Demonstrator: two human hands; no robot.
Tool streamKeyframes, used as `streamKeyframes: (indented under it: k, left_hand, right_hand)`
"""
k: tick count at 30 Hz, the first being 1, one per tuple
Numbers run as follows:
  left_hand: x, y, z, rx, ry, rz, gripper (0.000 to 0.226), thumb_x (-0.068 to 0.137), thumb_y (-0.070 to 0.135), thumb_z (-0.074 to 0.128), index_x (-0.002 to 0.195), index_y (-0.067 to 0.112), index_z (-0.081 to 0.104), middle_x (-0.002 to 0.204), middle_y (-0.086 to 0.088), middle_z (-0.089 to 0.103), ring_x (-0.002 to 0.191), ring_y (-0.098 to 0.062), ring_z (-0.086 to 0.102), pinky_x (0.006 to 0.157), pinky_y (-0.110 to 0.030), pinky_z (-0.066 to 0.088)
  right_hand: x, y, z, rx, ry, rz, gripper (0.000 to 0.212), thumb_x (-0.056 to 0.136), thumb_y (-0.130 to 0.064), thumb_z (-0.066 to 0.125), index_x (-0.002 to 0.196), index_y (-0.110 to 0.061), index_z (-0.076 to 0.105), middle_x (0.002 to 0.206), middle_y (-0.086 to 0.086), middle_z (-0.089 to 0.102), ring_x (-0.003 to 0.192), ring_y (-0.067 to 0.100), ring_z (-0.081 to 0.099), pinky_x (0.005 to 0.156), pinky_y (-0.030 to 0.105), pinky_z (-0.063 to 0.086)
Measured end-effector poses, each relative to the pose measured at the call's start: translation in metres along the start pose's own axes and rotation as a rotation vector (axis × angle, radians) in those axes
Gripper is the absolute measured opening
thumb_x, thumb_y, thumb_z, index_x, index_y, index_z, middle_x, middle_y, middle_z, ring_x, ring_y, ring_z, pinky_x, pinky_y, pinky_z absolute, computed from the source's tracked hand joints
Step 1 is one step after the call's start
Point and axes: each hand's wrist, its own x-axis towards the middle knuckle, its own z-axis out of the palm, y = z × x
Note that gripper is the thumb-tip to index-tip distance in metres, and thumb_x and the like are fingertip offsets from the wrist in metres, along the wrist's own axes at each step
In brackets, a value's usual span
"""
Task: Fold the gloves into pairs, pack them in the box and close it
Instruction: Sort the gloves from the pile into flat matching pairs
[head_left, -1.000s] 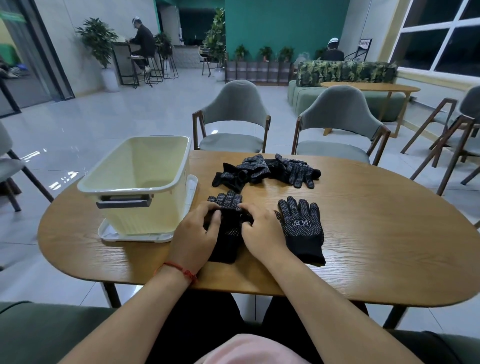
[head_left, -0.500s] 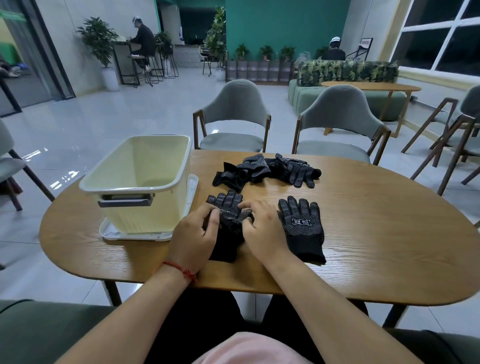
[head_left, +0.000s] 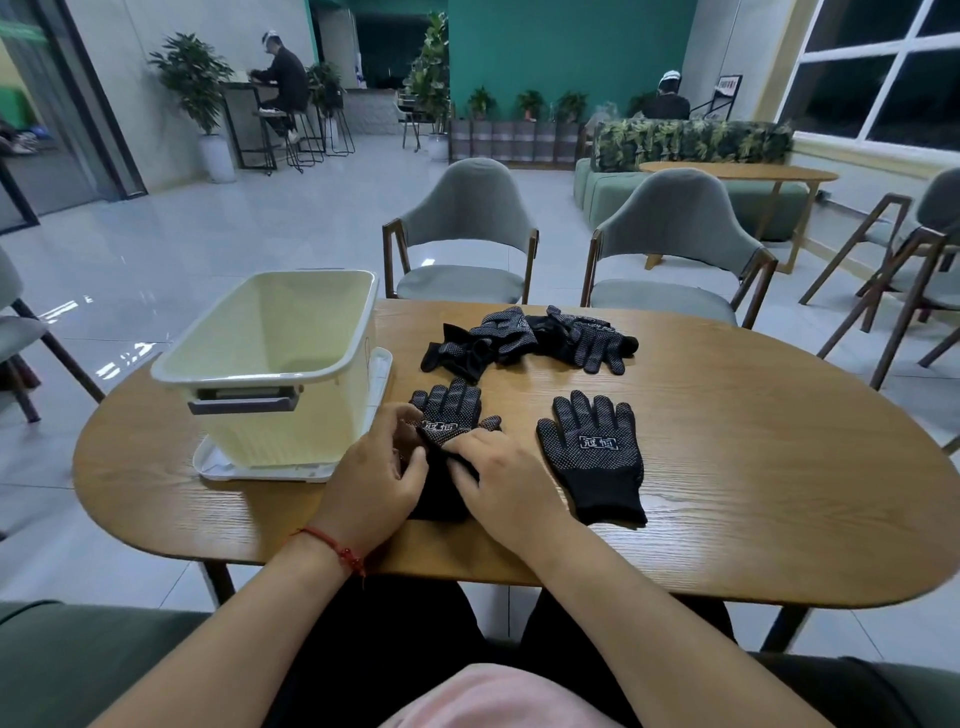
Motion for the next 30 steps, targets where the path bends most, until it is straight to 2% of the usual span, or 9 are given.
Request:
streamKeyframes:
  k: [3,5,8,14,18,22,25,28,30]
  left_hand:
    - [0.0,-0.005,0.001,0.107,-0.078,-0.066,0.054,0.089,0.013,0.069,0.136,0.028,0.048,0.079,0.011,0.055,0.071,-0.014,0.061,0.067,-0.022,0.046]
    - [0.0,-0.008,0.001,0.153,-0.129,-0.046,0.059,0.084,0.012,0.069,0.137,0.03,0.05,0.077,0.012,0.047,0.075,-0.02,0.056,0.074,-0.025,0.043]
    - [0.001,-0.008,0.0,0.162,-0.138,-0.047,0.063,0.08,0.009,0.07,0.136,0.032,0.052,0.079,0.017,0.047,0.068,-0.007,0.047,0.075,-0.026,0.043]
    - [0.0,-0.004,-0.004,0.139,-0.129,-0.064,0.071,0.077,0.004,0.07,0.141,0.03,0.055,0.069,0.012,0.048,0.065,0.003,0.055,0.062,-0.009,0.038]
    - [0.001,-0.006,-0.004,0.135,-0.123,-0.059,0.063,0.077,0.004,0.071,0.134,0.029,0.06,0.088,0.016,0.059,0.074,0.004,0.057,0.068,-0.006,0.041]
    - [0.002,-0.008,-0.003,0.105,-0.064,-0.071,0.055,0.076,-0.001,0.07,0.125,0.025,0.067,0.109,0.01,0.07,0.09,0.005,0.061,0.078,0.003,0.038]
    - [0.002,-0.01,-0.002,0.085,-0.018,-0.103,0.047,0.077,-0.002,0.069,0.115,0.027,0.07,0.104,0.012,0.073,0.094,-0.004,0.067,0.079,0.001,0.041]
    - [0.002,-0.013,-0.001,0.051,0.028,-0.116,0.037,0.081,0.004,0.075,0.107,0.03,0.072,0.098,0.015,0.075,0.093,-0.002,0.07,0.083,-0.011,0.051]
    - [0.002,-0.015,-0.001,0.051,0.042,-0.128,0.034,0.082,0.006,0.078,0.105,0.03,0.073,0.096,0.016,0.076,0.092,-0.002,0.071,0.081,-0.008,0.05]
  right_hand:
    - [0.0,0.001,0.002,0.017,0.031,0.001,0.024,0.103,-0.03,0.057,0.12,-0.023,0.073,0.113,-0.007,0.073,0.105,0.018,0.064,0.093,0.041,0.055]
    - [-0.001,0.0,0.001,0.035,0.055,-0.019,0.024,0.104,-0.027,0.057,0.121,-0.022,0.073,0.116,-0.007,0.072,0.109,0.016,0.064,0.095,0.037,0.055]
    - [-0.001,-0.001,0.0,0.048,0.087,-0.079,0.022,0.105,-0.02,0.06,0.123,-0.019,0.072,0.122,-0.005,0.072,0.114,0.016,0.064,0.1,0.03,0.053]
    - [-0.002,-0.001,-0.002,0.122,0.082,-0.059,0.023,0.104,-0.019,0.058,0.121,-0.016,0.073,0.119,-0.003,0.075,0.112,0.018,0.068,0.097,0.037,0.055]
    - [-0.003,-0.002,-0.005,0.158,0.006,-0.032,0.023,0.104,-0.02,0.056,0.12,-0.018,0.072,0.116,-0.003,0.075,0.11,0.017,0.067,0.096,0.039,0.055]
    - [-0.004,-0.003,-0.007,0.169,-0.067,-0.003,0.017,0.104,-0.02,0.056,0.116,-0.022,0.069,0.109,-0.004,0.073,0.102,0.016,0.064,0.091,0.041,0.054]
    - [-0.005,-0.003,-0.007,0.164,-0.067,0.0,0.015,0.102,-0.021,0.057,0.112,-0.022,0.068,0.106,-0.004,0.073,0.101,0.016,0.064,0.09,0.042,0.054]
    - [-0.005,-0.004,-0.007,0.168,-0.064,0.007,0.015,0.098,-0.022,0.058,0.109,-0.021,0.069,0.104,-0.003,0.073,0.098,0.016,0.064,0.089,0.042,0.054]
    - [-0.005,-0.004,-0.006,0.169,-0.054,0.007,0.016,0.097,-0.023,0.058,0.108,-0.021,0.07,0.105,-0.004,0.074,0.099,0.016,0.066,0.089,0.042,0.055]
